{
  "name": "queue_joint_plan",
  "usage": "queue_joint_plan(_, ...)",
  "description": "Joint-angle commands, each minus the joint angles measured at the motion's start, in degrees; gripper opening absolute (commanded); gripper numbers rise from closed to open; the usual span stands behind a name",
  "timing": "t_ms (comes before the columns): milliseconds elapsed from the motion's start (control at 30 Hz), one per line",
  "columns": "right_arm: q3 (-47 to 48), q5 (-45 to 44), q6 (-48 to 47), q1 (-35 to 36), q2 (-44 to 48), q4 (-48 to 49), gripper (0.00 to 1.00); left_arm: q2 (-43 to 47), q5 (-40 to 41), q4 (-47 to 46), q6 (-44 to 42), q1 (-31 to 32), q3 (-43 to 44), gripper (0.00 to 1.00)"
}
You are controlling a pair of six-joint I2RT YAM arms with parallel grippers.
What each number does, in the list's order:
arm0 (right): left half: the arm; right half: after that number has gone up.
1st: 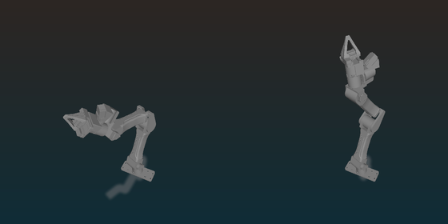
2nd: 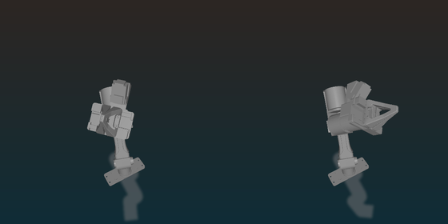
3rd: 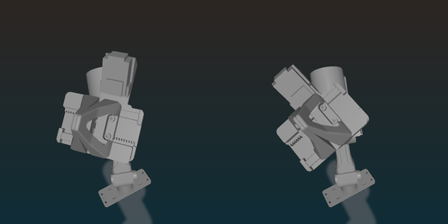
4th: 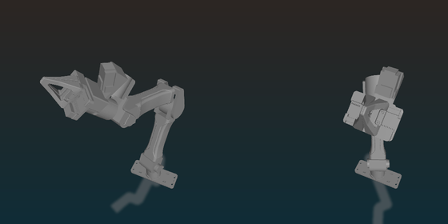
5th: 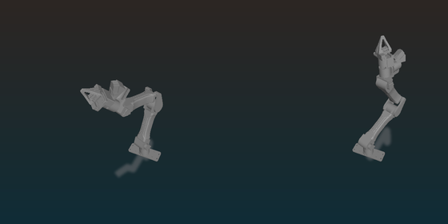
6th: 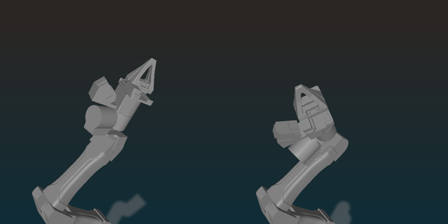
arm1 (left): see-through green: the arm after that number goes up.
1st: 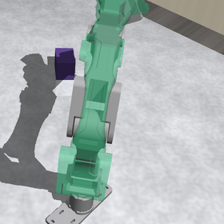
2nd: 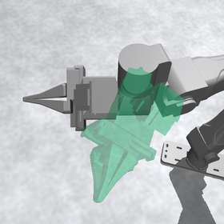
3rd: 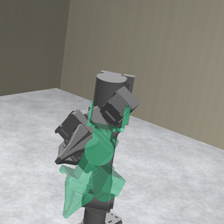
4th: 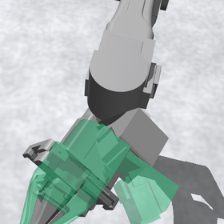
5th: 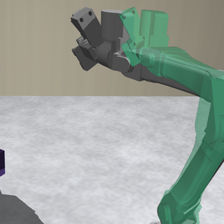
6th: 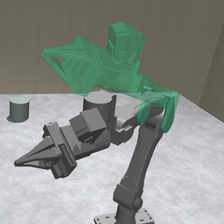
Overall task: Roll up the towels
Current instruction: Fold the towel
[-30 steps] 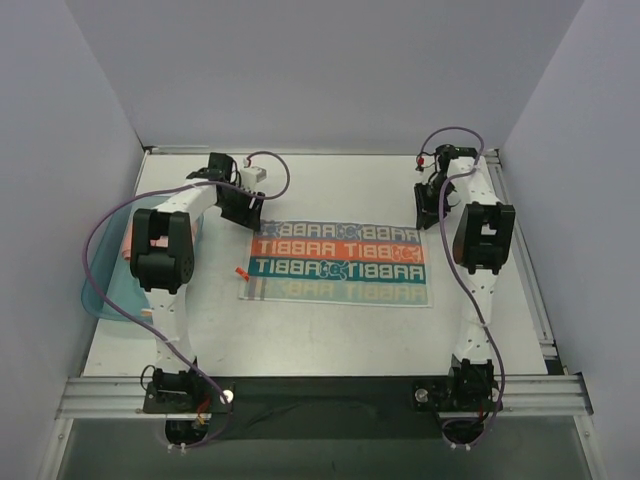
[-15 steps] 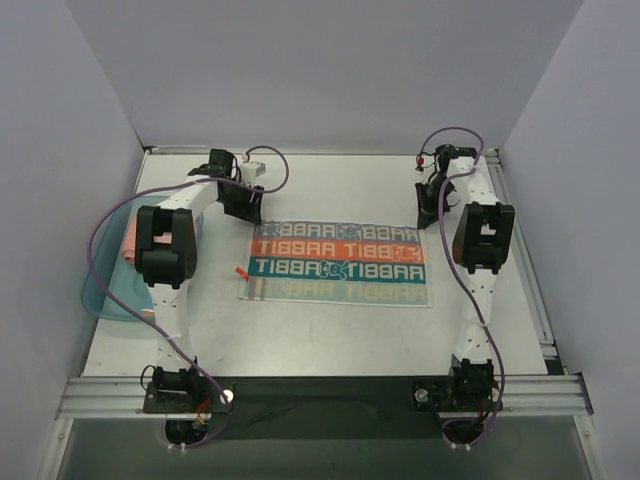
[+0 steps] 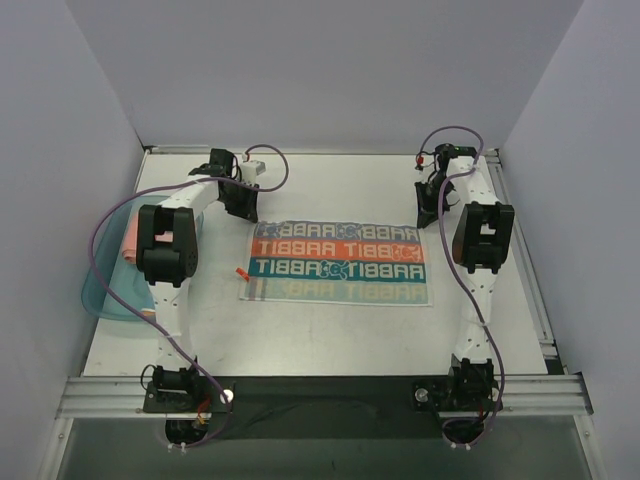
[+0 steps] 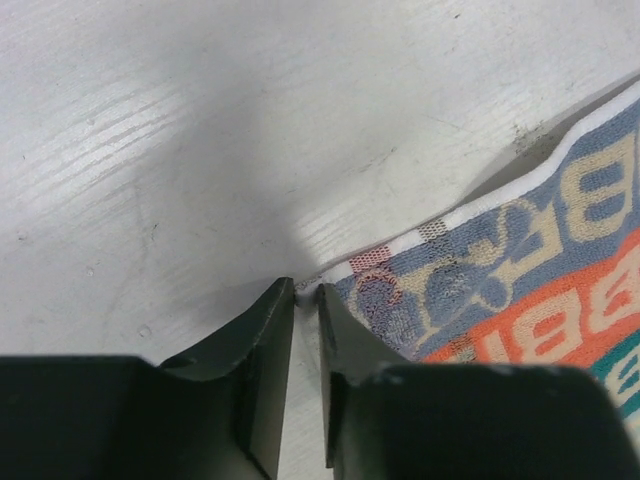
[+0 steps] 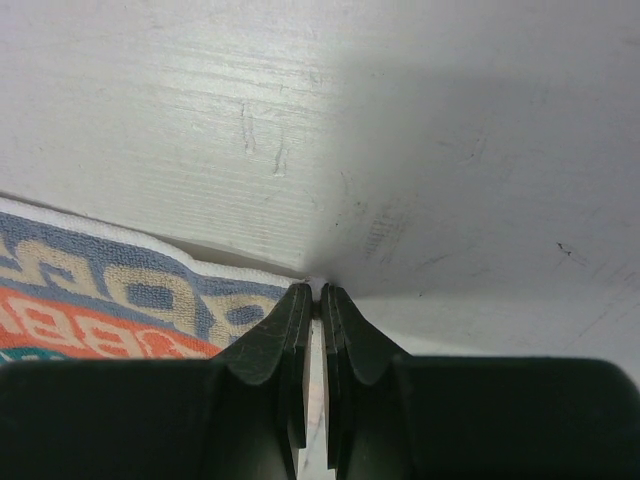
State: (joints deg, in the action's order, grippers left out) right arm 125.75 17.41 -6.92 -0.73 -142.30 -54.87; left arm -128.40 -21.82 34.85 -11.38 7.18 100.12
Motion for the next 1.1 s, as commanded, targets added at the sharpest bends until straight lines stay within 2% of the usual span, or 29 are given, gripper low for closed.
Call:
queue_joint_plan(0,1.7,-0.1,-0.3,0.2,-0.7,-1.7,0.0,-1.3,-1.8,-1.1,0.2,-0.3,1.7,0.24)
queue_joint_plan(233,2.9,-0.2,-0.3,0.1,-0.8,-1.0,0.0,-1.4,-1.1,-1.0,0.6,-0.4,3.1,0.0)
queue_joint_plan(467,5.4,-0.3,-0.5,-0.1,-0.1,-0.1,0.0,-0.4,-2.6,-1.2,0.7,-1.3,6.1,0.0)
queue_joint_plan(700,4.0,0.4,-1.9,-0.6,5.0,-0.1,0.0,5.4,-7.9,-1.0,-1.6,-2.7,6.9,0.0)
queue_joint_plan(933,-1.0,1.3,-4.3,-1.6,12.7,-0.1,0.0,13.0,-10.1,0.8,-5.9,-3.3,-0.9,0.0)
queue_joint_plan(1067,-7.7,2.5,-5.6,-2.0,16.7,-0.3,0.0,17.8,-11.7,1.9,-7.5,-4.5,-5.4,0.0)
